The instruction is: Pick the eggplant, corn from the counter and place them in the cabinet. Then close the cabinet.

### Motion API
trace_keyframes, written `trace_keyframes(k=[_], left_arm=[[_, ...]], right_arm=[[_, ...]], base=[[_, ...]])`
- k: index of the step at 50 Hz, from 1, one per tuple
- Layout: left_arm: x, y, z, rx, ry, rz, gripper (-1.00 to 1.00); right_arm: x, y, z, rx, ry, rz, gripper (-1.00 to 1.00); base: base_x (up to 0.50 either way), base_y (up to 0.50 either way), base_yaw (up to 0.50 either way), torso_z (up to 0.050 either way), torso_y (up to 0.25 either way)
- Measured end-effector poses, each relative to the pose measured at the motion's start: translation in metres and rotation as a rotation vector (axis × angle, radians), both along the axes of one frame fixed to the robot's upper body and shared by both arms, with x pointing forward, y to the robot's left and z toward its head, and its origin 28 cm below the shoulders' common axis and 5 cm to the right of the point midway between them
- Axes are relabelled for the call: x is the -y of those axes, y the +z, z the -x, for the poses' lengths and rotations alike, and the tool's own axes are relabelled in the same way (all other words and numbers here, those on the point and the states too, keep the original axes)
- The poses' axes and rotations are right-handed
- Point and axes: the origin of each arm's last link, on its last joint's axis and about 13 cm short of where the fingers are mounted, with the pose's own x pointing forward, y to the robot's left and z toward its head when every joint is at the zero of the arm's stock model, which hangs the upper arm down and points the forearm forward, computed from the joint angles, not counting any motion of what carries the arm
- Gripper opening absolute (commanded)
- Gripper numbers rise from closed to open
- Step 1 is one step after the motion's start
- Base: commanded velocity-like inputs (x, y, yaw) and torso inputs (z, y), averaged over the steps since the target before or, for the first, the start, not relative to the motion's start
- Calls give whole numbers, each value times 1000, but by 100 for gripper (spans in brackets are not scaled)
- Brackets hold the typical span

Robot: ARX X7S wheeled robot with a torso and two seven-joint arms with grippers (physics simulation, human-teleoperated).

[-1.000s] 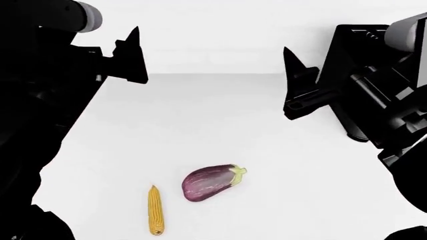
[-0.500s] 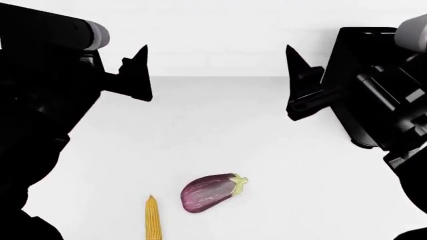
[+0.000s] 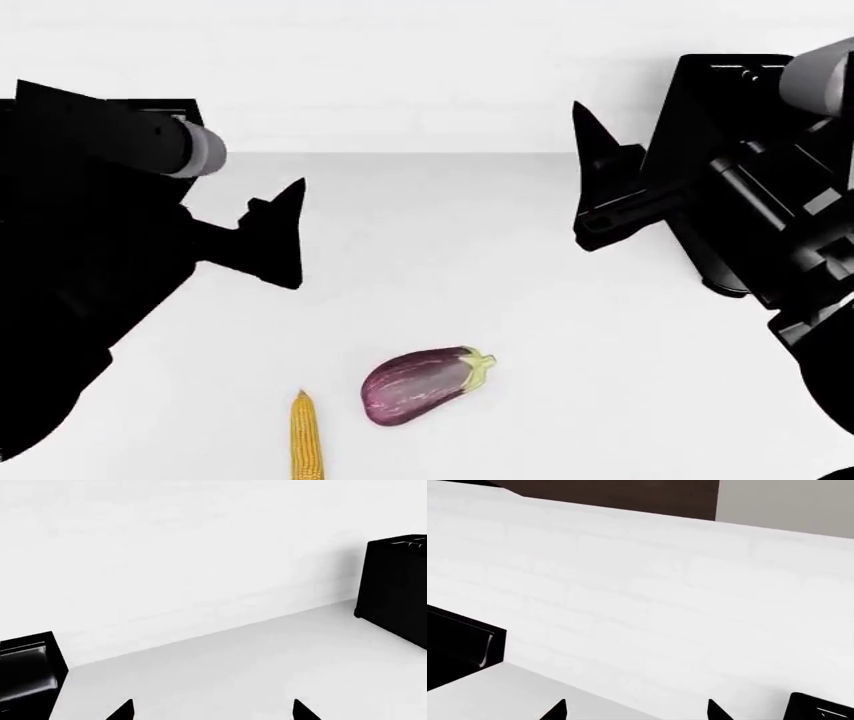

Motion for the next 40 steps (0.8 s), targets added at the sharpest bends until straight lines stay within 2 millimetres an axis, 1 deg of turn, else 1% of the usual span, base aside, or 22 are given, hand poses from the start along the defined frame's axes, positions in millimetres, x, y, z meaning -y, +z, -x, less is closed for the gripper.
trace_keyframes(k=[8,18,30,40], left_arm=[[-1,-9,27,-69,0,17,100],[1,-17,55,-215,-8,70,100],[7,-35,73,-410,9,64,100],[15,-54,84,-493,24,21,100]], right_arm=[[0,0,1,4,-3,2,100],[1,-1,2,7,-7,-2,100],[3,-4,3,11,-12,-13,100],[5,-5,4,13,-18,-19,100]], base=[[0,0,0,0,0],[0,0,0,0,0],[0,0,0,0,0],[0,0,0,0,0]])
